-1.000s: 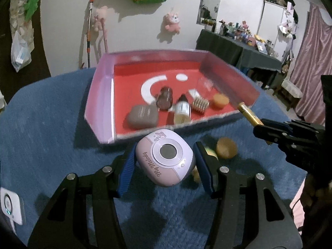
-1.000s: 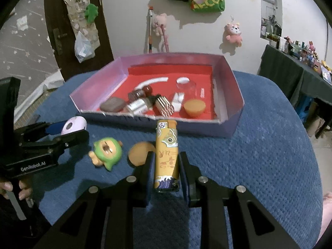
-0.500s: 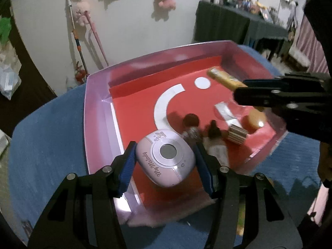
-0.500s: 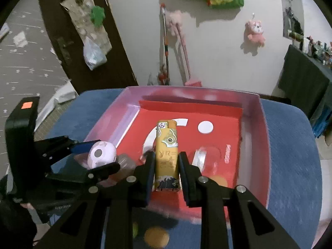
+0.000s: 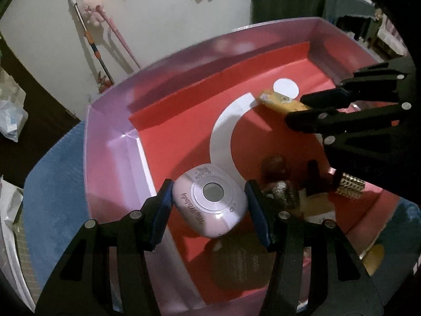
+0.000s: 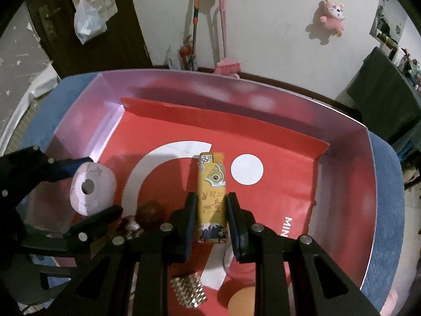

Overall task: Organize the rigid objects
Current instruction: 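Carry the compact and lighter into the pink box and release both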

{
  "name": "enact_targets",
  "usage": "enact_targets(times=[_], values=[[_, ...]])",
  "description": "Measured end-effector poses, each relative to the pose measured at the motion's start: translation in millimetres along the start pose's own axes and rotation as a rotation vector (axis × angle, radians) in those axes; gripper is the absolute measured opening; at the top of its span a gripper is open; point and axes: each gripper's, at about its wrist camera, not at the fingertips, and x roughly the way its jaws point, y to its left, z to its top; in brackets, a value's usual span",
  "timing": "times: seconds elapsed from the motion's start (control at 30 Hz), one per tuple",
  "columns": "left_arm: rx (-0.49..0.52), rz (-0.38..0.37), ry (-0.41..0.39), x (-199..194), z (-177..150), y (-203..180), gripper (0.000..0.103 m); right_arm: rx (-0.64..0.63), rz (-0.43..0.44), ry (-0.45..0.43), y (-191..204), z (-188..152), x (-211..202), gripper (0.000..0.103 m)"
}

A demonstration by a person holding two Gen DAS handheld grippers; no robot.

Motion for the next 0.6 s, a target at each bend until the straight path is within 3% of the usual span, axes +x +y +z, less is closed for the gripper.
enact_targets(times=[0.6], values=[[0.001,-0.001,0.033,4,2,-4,0.054,-0.058,-0.054,0.058,8,1,22,0.025]])
